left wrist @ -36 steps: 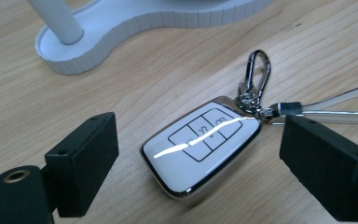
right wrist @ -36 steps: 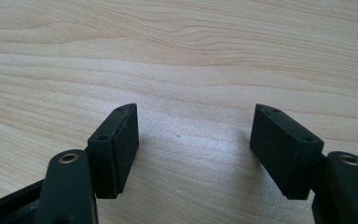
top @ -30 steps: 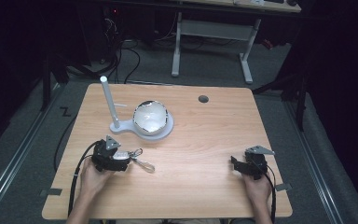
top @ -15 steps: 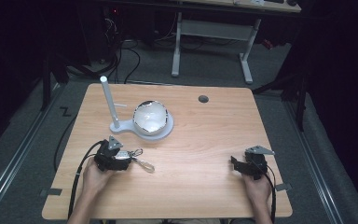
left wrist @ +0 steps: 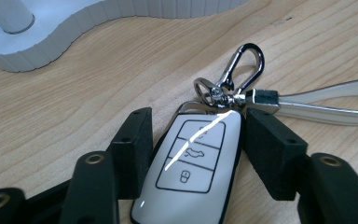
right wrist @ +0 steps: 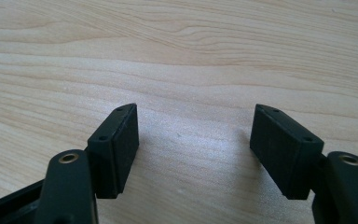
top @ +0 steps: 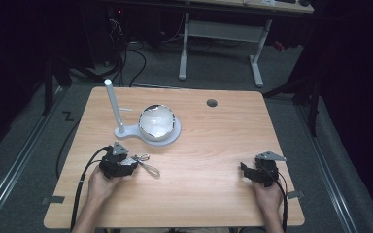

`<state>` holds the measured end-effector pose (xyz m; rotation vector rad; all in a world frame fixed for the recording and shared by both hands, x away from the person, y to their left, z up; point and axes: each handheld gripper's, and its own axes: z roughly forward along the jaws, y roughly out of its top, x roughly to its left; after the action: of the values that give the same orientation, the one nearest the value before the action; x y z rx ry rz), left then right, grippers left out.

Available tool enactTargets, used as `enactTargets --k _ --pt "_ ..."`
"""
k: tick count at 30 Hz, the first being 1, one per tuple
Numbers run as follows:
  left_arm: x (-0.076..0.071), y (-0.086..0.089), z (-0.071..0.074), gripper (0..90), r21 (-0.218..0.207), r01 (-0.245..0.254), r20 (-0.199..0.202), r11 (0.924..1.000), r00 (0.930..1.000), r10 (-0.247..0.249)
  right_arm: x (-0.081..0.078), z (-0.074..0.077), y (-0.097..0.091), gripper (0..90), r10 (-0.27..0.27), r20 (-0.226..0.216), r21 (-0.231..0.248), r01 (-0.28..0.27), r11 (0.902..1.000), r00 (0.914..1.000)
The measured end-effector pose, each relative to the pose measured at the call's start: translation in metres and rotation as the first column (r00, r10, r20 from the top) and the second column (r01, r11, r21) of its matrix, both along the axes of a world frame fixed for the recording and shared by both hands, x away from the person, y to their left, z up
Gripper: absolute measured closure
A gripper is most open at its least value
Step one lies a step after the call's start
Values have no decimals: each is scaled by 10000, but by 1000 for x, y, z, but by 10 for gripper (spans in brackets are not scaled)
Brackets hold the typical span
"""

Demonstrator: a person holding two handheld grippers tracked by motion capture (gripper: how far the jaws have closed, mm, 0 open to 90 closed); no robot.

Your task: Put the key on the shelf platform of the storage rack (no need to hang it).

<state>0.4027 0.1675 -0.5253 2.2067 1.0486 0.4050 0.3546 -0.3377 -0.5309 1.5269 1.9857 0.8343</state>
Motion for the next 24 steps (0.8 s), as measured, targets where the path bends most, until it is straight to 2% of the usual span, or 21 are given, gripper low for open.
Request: enactTargets --k 3,15,23,24 --pt "-1 0 0 483 -4 4 -9 10000 10000 -4 0 0 0 332 -5 -3 4 5 10000 10000" --pt "-1 -1 1 502 33 -43 -15 10000 10000 43 0 0 0 332 -1 -2 5 1 10000 10000" --pt "-3 0 8 507 -179 -120 124 9998 9998 122 0 0 0 331 1 2 10 -1 10000 10000" --pt "-4 1 12 507 -306 -153 178 9994 9997 158 0 0 0 331 3 0 14 -3 10000 10000"
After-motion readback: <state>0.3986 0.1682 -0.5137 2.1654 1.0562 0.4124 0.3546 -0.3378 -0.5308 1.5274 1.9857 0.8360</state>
